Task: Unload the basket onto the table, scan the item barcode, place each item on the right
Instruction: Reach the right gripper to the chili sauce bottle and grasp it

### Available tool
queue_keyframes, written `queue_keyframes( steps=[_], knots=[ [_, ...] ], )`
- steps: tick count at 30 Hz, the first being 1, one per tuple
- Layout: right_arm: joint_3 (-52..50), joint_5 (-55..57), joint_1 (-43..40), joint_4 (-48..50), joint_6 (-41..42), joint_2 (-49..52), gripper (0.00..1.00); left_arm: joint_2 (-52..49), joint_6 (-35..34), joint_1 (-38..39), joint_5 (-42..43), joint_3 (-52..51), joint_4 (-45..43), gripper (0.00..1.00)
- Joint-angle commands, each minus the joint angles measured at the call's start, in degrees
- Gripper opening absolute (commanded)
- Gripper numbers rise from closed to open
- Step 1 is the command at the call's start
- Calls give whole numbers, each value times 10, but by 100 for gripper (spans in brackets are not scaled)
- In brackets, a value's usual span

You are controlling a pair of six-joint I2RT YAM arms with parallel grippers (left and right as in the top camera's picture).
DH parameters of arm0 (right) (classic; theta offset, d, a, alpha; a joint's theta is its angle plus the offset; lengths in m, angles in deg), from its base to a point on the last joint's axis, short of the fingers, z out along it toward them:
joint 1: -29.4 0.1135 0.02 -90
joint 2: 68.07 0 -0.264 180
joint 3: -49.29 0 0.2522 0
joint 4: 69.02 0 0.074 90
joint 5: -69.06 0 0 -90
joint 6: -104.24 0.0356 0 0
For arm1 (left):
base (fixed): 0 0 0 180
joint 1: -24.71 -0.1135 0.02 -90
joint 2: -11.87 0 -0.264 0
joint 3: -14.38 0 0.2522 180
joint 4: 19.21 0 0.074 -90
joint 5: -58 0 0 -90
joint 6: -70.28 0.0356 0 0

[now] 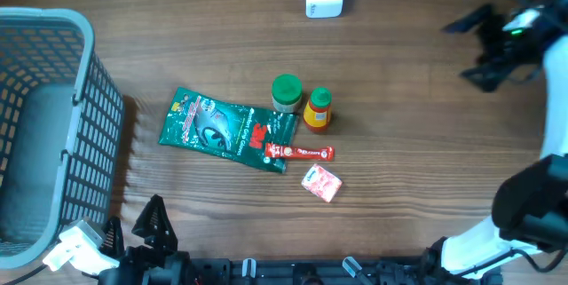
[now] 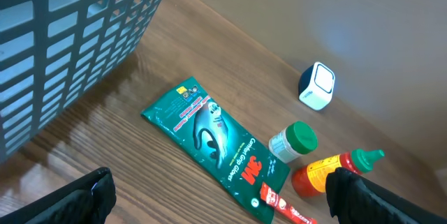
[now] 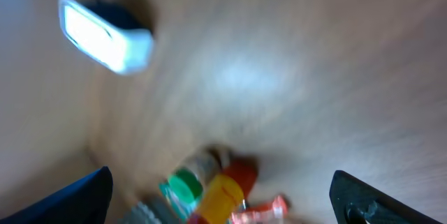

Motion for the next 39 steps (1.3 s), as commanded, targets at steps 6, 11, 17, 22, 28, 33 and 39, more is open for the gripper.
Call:
queue_keyframes(
  steps=[6,11,17,22,28,33,39],
  knots=[
    [-222,-93,138,162,62,7,100,5,-3,-4,3,2,-2,100],
    [-289,-104,210,261,155,23,100,5,-3,-4,3,2,-2,100],
    [-289,-150,279,312,181,66,100,5,-3,-4,3,2,-2,100],
    [-289,-167,305,315,180,96,99,5,-3,-4,3,2,-2,100],
    [-289,-171,307,264,180,97,96,5,-3,-4,3,2,-2,100],
    [-289,-247,307,248,205,97,84,5,-3,-4,3,2,-2,100],
    [-290,-245,308,228,305,97,89,5,-3,-4,3,2,-2,100]
  ],
)
